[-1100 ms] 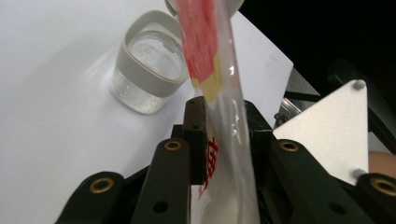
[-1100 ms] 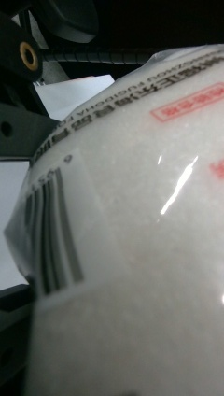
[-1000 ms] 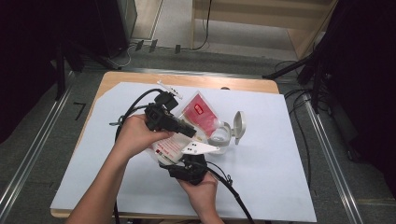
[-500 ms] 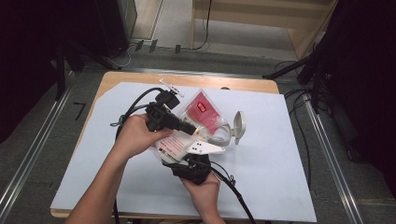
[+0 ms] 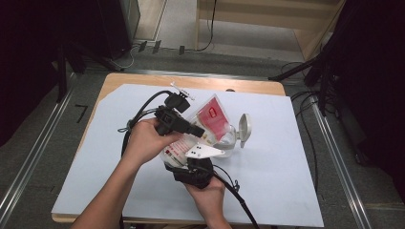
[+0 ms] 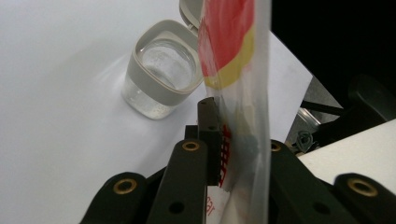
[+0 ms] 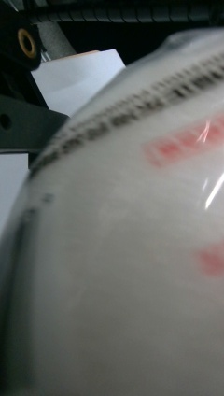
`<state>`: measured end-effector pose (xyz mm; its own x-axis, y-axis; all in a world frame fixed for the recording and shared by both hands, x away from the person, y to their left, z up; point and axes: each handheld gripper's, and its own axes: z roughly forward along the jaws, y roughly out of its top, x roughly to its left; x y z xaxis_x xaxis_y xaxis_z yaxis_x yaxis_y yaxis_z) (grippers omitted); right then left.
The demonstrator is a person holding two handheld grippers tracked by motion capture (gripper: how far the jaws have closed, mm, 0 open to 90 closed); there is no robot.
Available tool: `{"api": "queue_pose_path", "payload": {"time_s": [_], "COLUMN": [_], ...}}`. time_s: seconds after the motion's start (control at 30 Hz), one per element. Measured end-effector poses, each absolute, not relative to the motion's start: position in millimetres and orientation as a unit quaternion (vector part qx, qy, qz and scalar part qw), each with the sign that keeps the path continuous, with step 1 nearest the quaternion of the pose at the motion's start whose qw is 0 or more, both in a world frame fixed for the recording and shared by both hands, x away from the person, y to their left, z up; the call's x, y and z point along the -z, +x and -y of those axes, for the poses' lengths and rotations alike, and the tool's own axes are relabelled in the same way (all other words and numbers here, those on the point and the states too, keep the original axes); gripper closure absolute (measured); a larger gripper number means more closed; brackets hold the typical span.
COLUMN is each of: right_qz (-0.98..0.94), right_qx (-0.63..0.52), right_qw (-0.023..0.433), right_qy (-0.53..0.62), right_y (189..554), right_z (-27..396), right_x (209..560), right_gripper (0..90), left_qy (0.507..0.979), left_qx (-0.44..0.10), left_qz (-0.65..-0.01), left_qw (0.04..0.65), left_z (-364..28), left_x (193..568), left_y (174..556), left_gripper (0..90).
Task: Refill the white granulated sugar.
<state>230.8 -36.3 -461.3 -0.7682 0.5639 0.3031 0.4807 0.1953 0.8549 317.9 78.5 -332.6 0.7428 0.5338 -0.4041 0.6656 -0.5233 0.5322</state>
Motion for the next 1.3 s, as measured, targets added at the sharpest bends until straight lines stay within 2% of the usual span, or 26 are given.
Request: {"api": "queue_pose_path", "payload": {"time_s": [0.2, 0.27, 0.4, 0.43, 0.57, 0.6, 0.67, 0.77, 0.9, 1.0, 1.1, 1.2, 1.3], "right_qz": [-0.768, -0.765, -0.755, -0.748, -0.739, -0.74, -0.744, -0.765, -0.774, -0.773, -0.768, -0.759, -0.755], "right_qx": [-0.542, -0.546, -0.559, -0.566, -0.575, -0.575, -0.571, -0.551, -0.538, -0.537, -0.541, -0.551, -0.555], "right_qw": [0.025, 0.018, -0.01, -0.03, -0.049, -0.048, -0.042, -0.015, 0.004, 0.011, 0.0, -0.017, -0.032], "right_qy": [0.342, 0.342, 0.343, 0.345, 0.348, 0.347, 0.343, 0.334, 0.335, 0.339, 0.343, 0.347, 0.346], "right_y": [231, 231, 234, 237, 240, 240, 240, 241, 243, 245, 246, 246, 246], "right_z": [35, 35, 34, 36, 36, 36, 35, 31, 26, 26, 28, 26, 24], "right_x": [461, 461, 461, 462, 464, 463, 462, 458, 452, 450, 447, 445, 442], "right_gripper": [62.1, 62.5, 63.2, 63.4, 63.7, 63.8, 63.6, 62.1, 59.3, 60.6, 62.1, 62.7, 63.2], "left_qy": [0.87, 0.867, 0.864, 0.861, 0.863, 0.86, 0.862, 0.861, 0.864, 0.864, 0.875, 0.882, 0.882], "left_qx": [0.059, 0.071, 0.074, 0.077, 0.083, 0.083, 0.074, 0.073, 0.057, 0.057, 0.053, 0.04, 0.051], "left_qz": [-0.345, -0.348, -0.357, -0.367, -0.367, -0.376, -0.382, -0.387, -0.39, -0.386, -0.373, -0.364, -0.364], "left_qw": [0.346, 0.35, 0.348, 0.343, 0.336, 0.335, 0.326, 0.323, 0.314, 0.318, 0.305, 0.296, 0.294], "left_z": [-76, -78, -79, -80, -80, -79, -80, -79, -71, -68, -64, -62, -65], "left_x": [332, 332, 332, 333, 332, 333, 333, 331, 323, 320, 317, 314, 311], "left_y": [316, 318, 320, 321, 322, 322, 323, 323, 320, 320, 323, 325, 329], "left_gripper": [85.4, 80.1, 78.4, 76.5, 75.6, 77.4, 87.0, 90.0, 88.8, 86.3, 82.5, 83.3, 84.2]}}
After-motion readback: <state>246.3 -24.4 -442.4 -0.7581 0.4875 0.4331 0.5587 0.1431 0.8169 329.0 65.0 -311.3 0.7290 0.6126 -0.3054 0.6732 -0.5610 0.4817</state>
